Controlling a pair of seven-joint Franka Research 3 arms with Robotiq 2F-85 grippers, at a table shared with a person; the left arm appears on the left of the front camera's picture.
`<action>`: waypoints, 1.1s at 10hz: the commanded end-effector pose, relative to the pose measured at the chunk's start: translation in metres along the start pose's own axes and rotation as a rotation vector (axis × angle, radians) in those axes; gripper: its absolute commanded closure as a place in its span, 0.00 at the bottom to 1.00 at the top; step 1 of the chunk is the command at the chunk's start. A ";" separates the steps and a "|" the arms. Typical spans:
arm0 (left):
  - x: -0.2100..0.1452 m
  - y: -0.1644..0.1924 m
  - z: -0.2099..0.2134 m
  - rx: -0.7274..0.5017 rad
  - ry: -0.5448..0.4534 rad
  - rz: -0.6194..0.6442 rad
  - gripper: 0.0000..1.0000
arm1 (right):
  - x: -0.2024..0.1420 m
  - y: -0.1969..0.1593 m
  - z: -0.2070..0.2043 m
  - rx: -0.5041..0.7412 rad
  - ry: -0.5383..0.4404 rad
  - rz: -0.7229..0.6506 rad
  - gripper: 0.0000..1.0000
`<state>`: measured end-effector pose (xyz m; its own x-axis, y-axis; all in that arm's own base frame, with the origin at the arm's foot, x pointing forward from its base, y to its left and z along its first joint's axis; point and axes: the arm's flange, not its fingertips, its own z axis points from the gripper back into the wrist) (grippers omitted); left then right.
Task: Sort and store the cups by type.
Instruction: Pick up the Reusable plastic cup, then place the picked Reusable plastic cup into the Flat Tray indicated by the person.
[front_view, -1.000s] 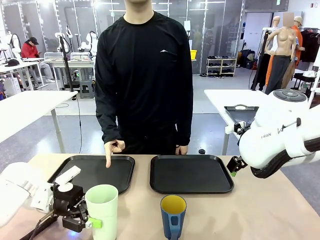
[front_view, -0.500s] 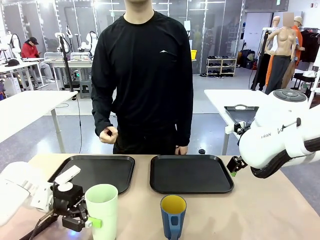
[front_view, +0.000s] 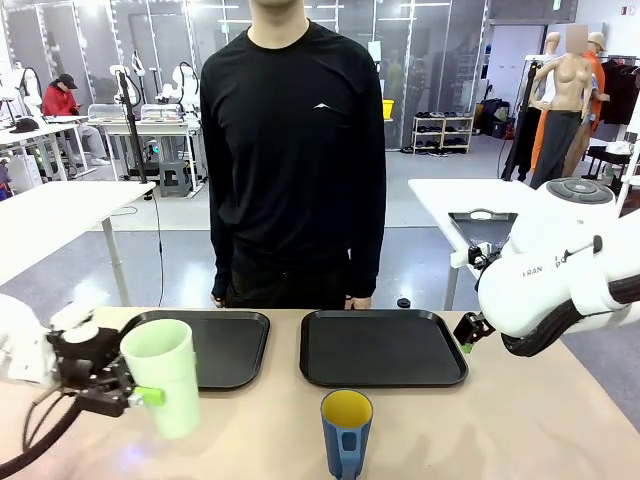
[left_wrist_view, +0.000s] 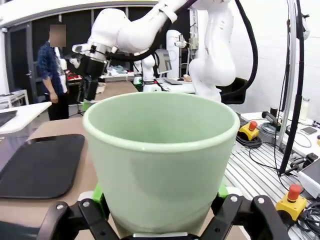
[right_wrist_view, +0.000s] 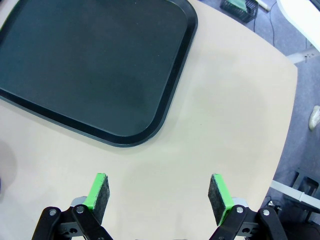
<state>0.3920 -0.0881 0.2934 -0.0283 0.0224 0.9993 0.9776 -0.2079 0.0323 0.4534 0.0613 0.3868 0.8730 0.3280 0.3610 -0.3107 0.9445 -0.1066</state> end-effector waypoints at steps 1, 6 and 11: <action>-0.015 -0.024 0.017 0.024 -0.004 -0.061 0.70 | 0.000 -0.001 0.000 0.000 0.002 -0.003 0.00; 0.008 -0.016 0.025 0.046 0.007 -0.006 0.70 | 0.000 -0.001 0.000 0.000 0.002 -0.003 0.00; 0.008 -0.016 0.025 0.046 0.007 -0.006 0.70 | 0.000 -0.001 0.000 0.000 0.002 -0.003 0.00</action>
<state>0.3804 -0.0608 0.2995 -0.0244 0.0147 0.9996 0.9860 -0.1645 0.0264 0.4534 0.0613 0.3868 0.8730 0.3279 0.3610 -0.3107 0.9445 -0.1066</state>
